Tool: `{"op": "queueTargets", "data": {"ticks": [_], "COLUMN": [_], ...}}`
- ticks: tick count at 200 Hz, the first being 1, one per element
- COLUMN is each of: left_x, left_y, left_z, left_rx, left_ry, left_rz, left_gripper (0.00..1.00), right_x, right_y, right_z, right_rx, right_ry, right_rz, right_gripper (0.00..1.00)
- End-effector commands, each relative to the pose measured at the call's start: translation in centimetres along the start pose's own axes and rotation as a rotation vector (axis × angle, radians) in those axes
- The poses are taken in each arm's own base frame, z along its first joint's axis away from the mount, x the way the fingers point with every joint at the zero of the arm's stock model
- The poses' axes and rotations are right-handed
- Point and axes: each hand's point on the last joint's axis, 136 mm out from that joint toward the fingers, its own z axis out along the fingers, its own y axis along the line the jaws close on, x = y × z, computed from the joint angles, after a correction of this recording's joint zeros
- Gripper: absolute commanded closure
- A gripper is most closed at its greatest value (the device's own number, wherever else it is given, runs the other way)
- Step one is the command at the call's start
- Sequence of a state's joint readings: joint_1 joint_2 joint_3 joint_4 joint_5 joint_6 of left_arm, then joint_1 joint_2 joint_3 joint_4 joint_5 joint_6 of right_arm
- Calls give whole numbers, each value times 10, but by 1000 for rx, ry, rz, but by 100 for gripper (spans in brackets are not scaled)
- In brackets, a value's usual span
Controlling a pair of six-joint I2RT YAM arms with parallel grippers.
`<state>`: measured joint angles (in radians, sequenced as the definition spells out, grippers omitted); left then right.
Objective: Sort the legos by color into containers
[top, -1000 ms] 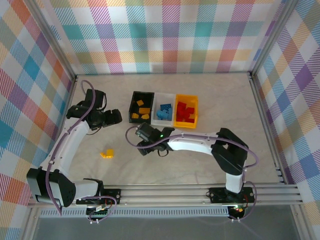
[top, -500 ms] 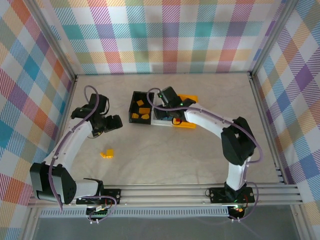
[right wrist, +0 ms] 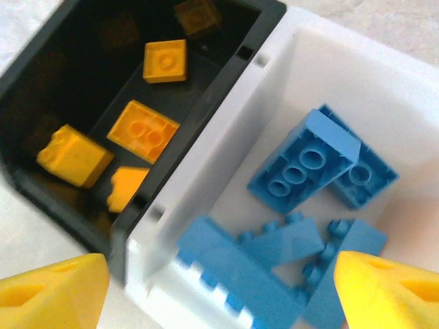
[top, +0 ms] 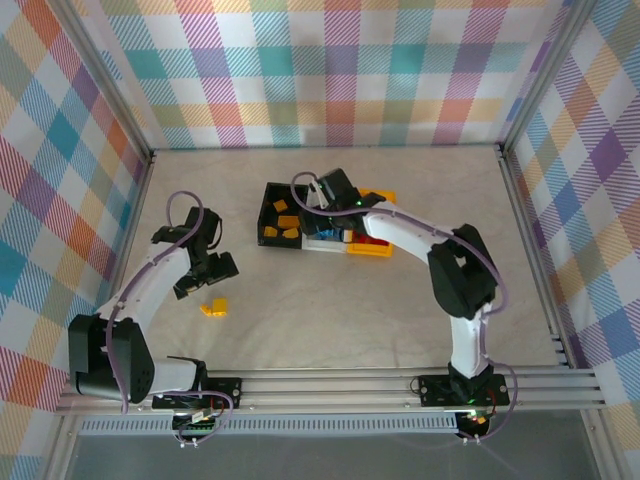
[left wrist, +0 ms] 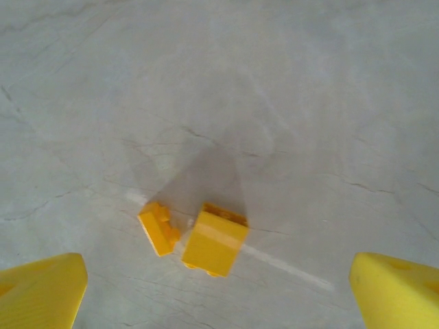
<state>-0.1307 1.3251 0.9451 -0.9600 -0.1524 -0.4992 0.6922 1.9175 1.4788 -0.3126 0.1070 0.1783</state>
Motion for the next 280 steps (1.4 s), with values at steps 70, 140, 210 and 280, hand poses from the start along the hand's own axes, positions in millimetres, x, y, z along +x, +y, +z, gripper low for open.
{"op": "queueTargets", "data": {"ticks": [70, 140, 210, 280], "left_x": [36, 39, 48, 64], "left_y": [11, -20, -120, -162], "left_z": [54, 73, 71, 26], "left_rx": [-43, 75, 165, 211], "left_ry": [171, 192, 178, 122], "left_rz": [-147, -112, 95, 209], "left_gripper": [5, 7, 7, 6], "right_x": [-4, 5, 14, 27], "right_y": [42, 42, 33, 38], "right_z": [-97, -106, -126, -130], "right_rx": [-216, -234, -189, -167], "right_ry": [-189, -175, -174, -141], "right_rz": [22, 45, 60, 57], "right_gripper": [14, 15, 15, 15]}}
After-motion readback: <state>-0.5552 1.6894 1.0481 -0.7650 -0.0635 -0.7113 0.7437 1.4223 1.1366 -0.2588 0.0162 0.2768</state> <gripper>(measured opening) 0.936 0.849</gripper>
